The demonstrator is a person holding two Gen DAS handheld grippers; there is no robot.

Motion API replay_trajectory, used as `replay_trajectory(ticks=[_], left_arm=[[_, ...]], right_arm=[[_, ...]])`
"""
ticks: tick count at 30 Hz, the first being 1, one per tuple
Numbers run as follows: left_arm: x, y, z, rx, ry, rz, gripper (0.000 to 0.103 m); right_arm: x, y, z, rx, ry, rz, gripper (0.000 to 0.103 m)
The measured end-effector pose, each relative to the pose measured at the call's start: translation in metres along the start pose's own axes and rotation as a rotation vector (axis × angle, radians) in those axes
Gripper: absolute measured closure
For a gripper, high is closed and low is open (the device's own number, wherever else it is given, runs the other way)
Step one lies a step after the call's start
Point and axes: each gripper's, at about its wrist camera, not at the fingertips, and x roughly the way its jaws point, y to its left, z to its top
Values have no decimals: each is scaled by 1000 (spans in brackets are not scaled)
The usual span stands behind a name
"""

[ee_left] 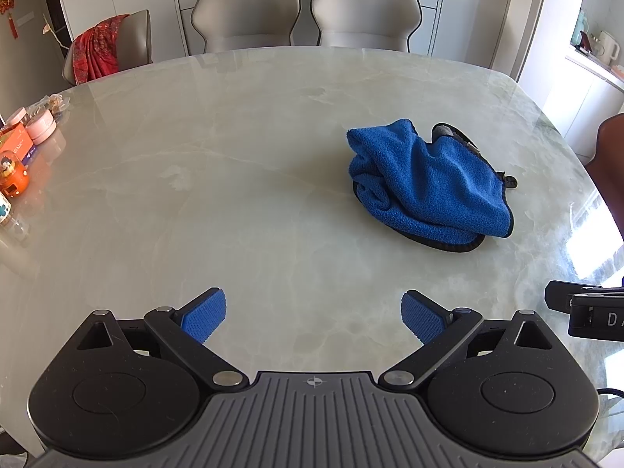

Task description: Fold towel

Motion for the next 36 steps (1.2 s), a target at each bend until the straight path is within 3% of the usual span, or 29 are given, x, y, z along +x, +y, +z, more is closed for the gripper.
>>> replay_trajectory(ticks=[17, 27, 36], left_arm=[[3, 2, 7, 14, 3, -22, 4], [12, 0, 30, 60, -36, -58, 4], [35, -6, 81, 114, -115, -129, 5]], right_arm=[[4, -5, 12, -38, -19, 10, 1], [9, -21, 25, 5, -143, 82, 1], [28, -50, 56, 72, -246, 138, 1]])
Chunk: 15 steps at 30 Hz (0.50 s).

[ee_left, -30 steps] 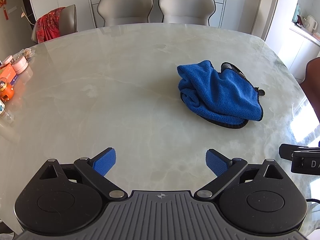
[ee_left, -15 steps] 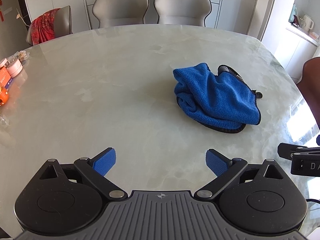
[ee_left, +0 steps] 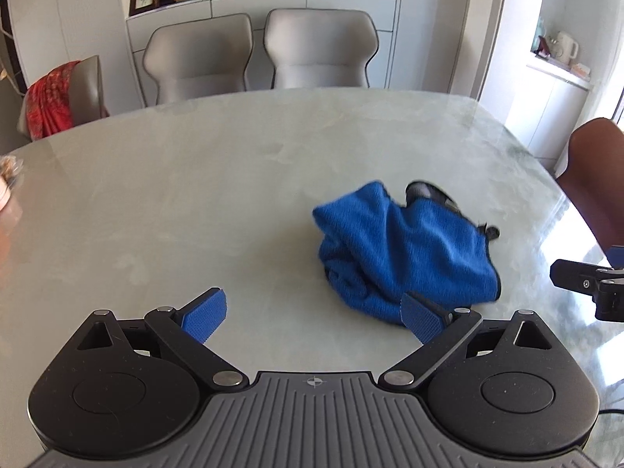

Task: Fold towel
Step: 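Grasp the towel edge with the left gripper while the right gripper grasps another edge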

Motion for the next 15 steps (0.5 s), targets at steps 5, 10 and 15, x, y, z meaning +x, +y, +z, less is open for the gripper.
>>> replay_trajectory(ticks=[5, 10, 15], left_arm=[[21, 0, 28, 52, -46, -78, 4], [47, -2, 52, 159, -67, -164, 4], [79, -4, 75, 293, -90, -272, 5]], right_arm=[[16, -17, 11, 44, -26, 54, 4], [40, -32, 21, 48, -26, 125, 12], [69, -41, 31, 8, 11, 191, 31]])
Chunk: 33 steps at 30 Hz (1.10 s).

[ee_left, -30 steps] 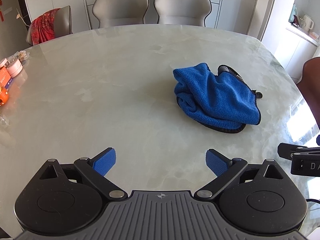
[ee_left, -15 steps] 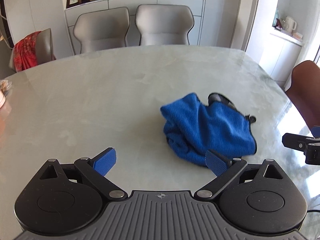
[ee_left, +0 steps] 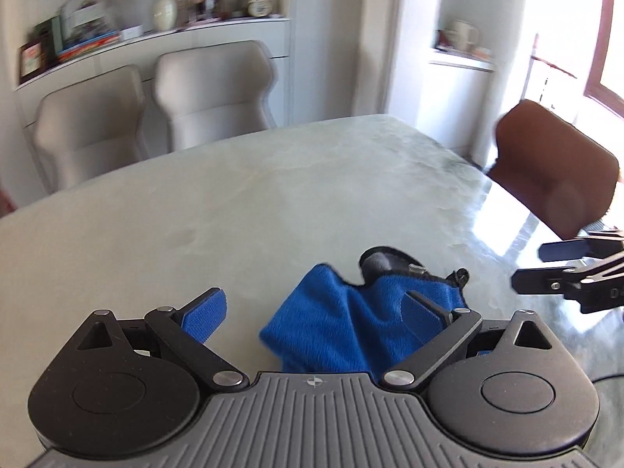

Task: Fold towel
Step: 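Grasp the towel edge with the left gripper while the right gripper grasps another edge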

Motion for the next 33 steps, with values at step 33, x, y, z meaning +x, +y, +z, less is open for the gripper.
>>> replay_trajectory(ticks=[33], left_arm=[[169, 15, 11, 240, 300, -401, 13]], right_arm=[[86, 0, -18, -356, 126, 138, 55]])
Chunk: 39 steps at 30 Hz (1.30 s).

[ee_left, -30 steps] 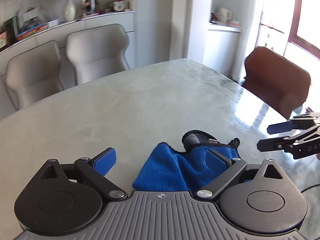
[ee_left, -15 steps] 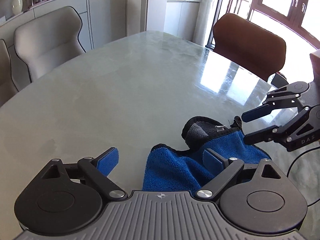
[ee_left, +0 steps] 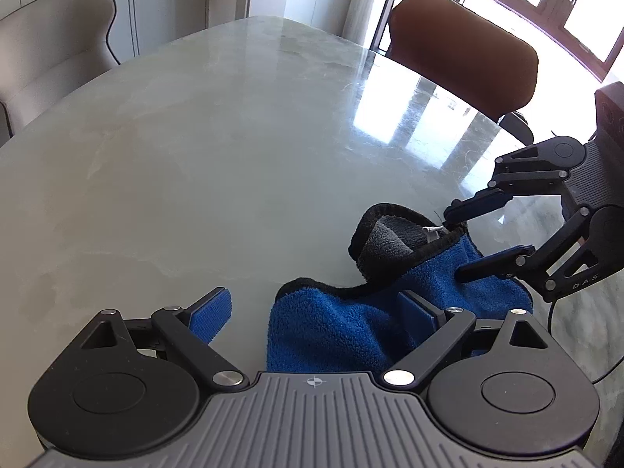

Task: Fold towel
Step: 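Grasp the towel edge with the left gripper while the right gripper grasps another edge, then lift the towel with both grippers and shake it open above the table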

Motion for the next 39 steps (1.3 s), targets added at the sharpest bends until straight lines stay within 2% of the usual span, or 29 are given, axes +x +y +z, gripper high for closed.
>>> replay_trajectory(ticks=[2, 3, 4, 5, 6, 7, 9, 12, 18, 24, 28, 31, 35, 38, 39], left_arm=[[4, -5, 2, 43, 9, -11, 21], [4, -7, 3, 53, 16, -19, 29], [4, -8, 3, 60, 23, -29, 40], [4, -9, 4, 57, 35, -42, 46], [5, -9, 4, 51, 48, -55, 58], [4, -8, 3, 49, 52, -66, 73], [0, -9, 2, 44, 51, -80, 93], [-15, -14, -4, 21, 23, -60, 94], [-76, -24, -22, -75, -132, -42, 95], [-145, -49, -31, -73, -257, 72, 96], [-181, -55, -25, -56, -329, 153, 95], [-201, -56, -9, -42, -367, 220, 96], [-229, -73, 29, -4, -412, 312, 96], [-256, -81, 49, 6, -460, 364, 96], [-257, -89, 72, 4, -476, 374, 96]], right_arm=[[2, -1, -1, -17, 3, 7, 59], [3, -1, 0, -22, 7, 15, 66], [3, 0, 0, -26, 10, 26, 74], [3, 1, 0, -28, 15, 36, 79], [2, 3, 0, -33, 17, 44, 89], [0, 5, 0, -40, 15, 50, 90], [-5, 10, 0, -50, 11, 43, 93], [-22, 17, 2, -54, -9, 28, 94], [-73, 34, 20, -117, -92, -10, 94], [-117, 57, 68, -265, -205, -64, 94], [-133, 64, 108, -381, -265, -113, 94], [-139, 62, 147, -451, -305, -163, 94], [-149, 59, 197, -523, -357, -220, 94], [-164, 62, 217, -559, -401, -256, 94], [-170, 64, 219, -569, -416, -260, 94]])
